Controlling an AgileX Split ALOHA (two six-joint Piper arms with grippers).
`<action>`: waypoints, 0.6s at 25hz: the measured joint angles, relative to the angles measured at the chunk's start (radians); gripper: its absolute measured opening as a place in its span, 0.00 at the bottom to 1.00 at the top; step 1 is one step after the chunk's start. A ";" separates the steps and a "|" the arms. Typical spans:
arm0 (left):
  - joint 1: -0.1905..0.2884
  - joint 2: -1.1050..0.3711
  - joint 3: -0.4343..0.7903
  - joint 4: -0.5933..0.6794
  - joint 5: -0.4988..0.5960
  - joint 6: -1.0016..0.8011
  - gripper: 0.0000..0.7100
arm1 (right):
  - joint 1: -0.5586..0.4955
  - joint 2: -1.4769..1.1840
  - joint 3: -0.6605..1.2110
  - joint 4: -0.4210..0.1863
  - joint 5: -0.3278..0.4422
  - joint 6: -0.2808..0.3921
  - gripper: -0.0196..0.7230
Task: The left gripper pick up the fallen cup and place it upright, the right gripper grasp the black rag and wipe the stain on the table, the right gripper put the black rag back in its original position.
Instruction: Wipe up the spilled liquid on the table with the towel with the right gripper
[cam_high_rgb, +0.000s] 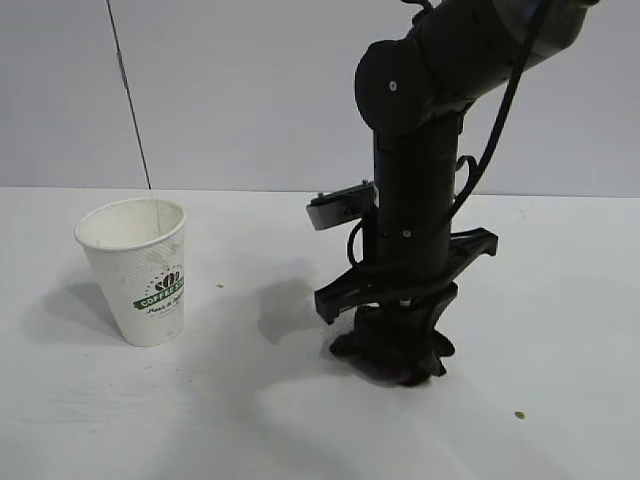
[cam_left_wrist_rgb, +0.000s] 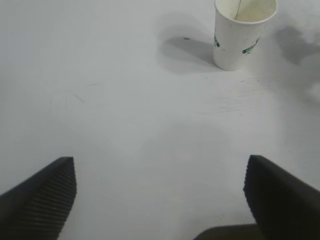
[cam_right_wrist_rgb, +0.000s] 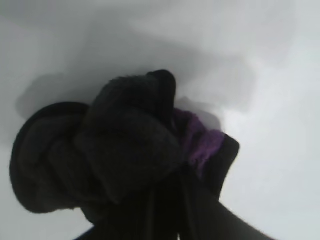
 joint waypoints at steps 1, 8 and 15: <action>0.000 0.000 0.000 0.000 0.000 0.000 0.92 | -0.004 0.003 0.000 -0.042 -0.020 0.024 0.08; 0.000 0.000 0.000 0.000 0.000 0.000 0.92 | -0.117 0.018 -0.007 -0.056 -0.050 0.062 0.08; 0.000 0.000 0.000 0.000 0.000 0.000 0.92 | -0.163 0.003 -0.008 0.267 0.202 -0.264 0.08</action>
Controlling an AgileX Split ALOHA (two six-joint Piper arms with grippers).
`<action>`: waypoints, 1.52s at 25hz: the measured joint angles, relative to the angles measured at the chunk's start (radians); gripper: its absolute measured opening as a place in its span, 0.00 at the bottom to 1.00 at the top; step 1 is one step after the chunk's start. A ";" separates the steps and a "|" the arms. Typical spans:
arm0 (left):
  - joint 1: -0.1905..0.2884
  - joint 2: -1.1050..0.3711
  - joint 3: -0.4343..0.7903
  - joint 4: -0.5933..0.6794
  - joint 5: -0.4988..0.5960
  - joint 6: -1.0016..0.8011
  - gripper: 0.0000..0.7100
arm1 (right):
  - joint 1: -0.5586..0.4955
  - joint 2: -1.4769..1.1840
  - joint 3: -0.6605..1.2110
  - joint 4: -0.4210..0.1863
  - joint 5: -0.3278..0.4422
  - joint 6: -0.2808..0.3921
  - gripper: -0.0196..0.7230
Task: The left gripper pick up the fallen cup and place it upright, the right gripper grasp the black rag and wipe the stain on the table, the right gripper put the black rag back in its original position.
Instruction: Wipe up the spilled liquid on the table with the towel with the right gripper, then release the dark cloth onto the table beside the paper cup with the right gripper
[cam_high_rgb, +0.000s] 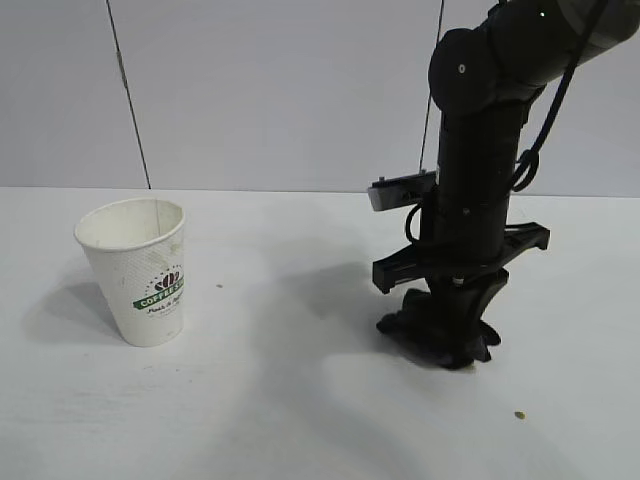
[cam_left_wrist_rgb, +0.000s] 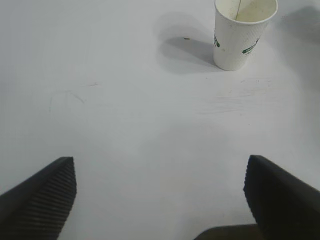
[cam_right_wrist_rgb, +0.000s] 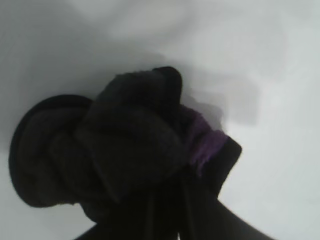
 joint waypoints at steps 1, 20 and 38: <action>0.000 0.000 0.000 0.000 0.000 0.000 0.92 | 0.000 0.000 0.002 0.017 0.041 -0.019 0.08; 0.000 0.000 0.000 0.000 0.000 0.000 0.92 | 0.035 0.001 0.010 0.170 -0.246 -0.044 0.08; 0.000 0.000 0.000 0.000 0.000 0.000 0.92 | 0.028 -0.009 0.009 -0.074 -0.190 0.165 0.80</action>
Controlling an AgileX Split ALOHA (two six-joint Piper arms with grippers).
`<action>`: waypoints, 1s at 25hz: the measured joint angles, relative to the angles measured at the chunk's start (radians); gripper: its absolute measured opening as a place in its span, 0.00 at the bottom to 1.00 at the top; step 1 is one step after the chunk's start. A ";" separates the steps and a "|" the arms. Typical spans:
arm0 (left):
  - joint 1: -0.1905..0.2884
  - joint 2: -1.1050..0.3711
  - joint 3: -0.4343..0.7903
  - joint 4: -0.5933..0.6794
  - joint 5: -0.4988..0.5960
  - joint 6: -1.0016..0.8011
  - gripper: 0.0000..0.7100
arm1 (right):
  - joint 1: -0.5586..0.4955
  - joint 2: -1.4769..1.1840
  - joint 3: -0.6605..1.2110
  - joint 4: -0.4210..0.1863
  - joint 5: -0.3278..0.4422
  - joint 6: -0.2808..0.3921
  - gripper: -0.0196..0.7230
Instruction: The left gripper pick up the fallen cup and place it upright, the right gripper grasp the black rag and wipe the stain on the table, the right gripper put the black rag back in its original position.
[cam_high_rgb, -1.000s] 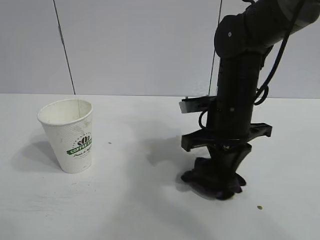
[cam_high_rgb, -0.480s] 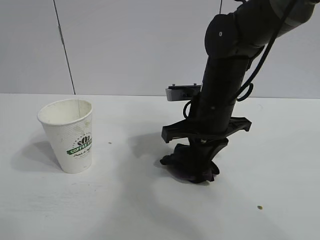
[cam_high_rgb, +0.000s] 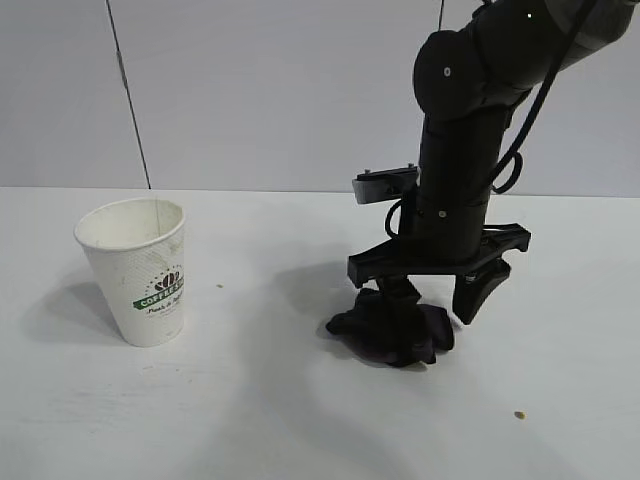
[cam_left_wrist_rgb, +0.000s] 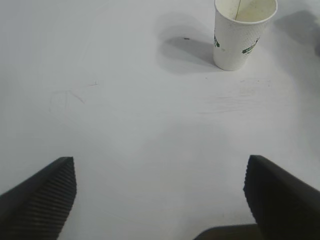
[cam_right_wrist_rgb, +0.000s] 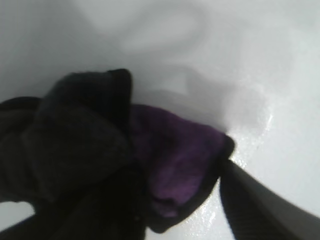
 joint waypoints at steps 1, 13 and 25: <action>0.000 0.000 0.000 0.000 0.000 0.000 0.92 | -0.008 -0.006 0.000 0.003 0.002 0.000 0.81; 0.000 0.000 0.000 0.000 0.000 0.000 0.92 | -0.243 -0.247 0.004 0.012 0.084 -0.027 0.81; 0.000 0.000 0.000 0.000 0.000 0.000 0.92 | -0.620 -0.627 0.006 -0.007 0.171 -0.104 0.80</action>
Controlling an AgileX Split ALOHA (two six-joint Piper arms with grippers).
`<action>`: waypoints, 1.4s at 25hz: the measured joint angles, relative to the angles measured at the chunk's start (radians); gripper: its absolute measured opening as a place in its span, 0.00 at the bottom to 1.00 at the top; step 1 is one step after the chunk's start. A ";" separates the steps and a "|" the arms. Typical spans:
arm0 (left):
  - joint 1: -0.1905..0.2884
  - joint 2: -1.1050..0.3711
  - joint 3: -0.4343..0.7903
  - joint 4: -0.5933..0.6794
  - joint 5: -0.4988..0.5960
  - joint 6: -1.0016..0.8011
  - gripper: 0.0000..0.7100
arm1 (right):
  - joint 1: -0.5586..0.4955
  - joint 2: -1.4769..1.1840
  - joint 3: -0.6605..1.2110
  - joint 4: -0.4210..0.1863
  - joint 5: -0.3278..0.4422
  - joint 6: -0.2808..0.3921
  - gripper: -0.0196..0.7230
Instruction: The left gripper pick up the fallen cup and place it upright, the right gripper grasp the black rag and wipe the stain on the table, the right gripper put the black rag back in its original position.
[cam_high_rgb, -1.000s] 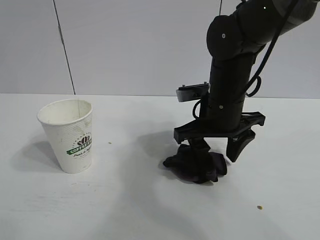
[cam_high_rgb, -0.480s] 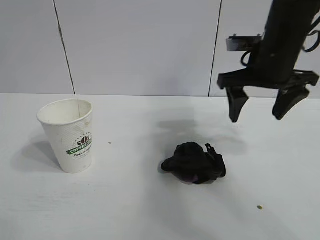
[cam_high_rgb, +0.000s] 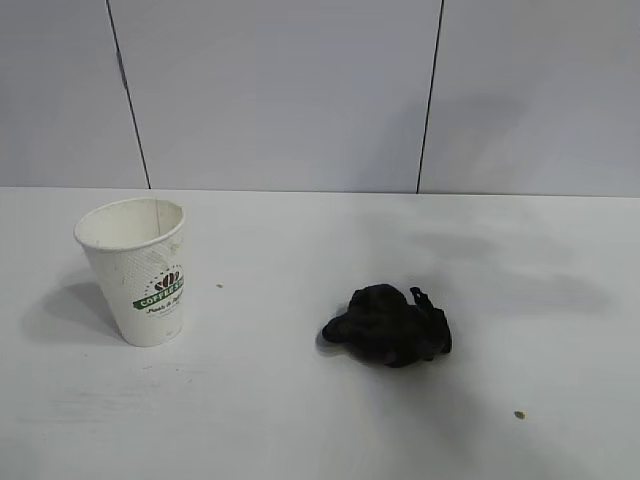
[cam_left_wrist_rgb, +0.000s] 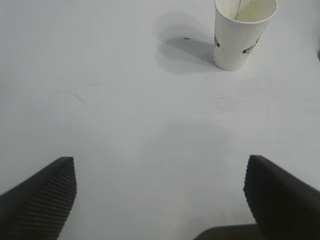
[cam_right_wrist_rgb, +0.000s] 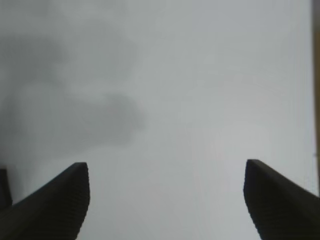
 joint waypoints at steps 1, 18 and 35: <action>0.000 0.000 0.000 0.000 0.000 0.000 0.92 | -0.018 -0.058 0.000 0.000 0.004 -0.011 0.80; 0.000 0.000 0.000 0.000 0.000 0.000 0.92 | -0.047 -1.131 0.191 0.133 0.121 -0.102 0.80; 0.000 0.000 0.000 0.000 0.000 0.000 0.92 | 0.116 -1.421 0.871 0.171 0.025 -0.099 0.80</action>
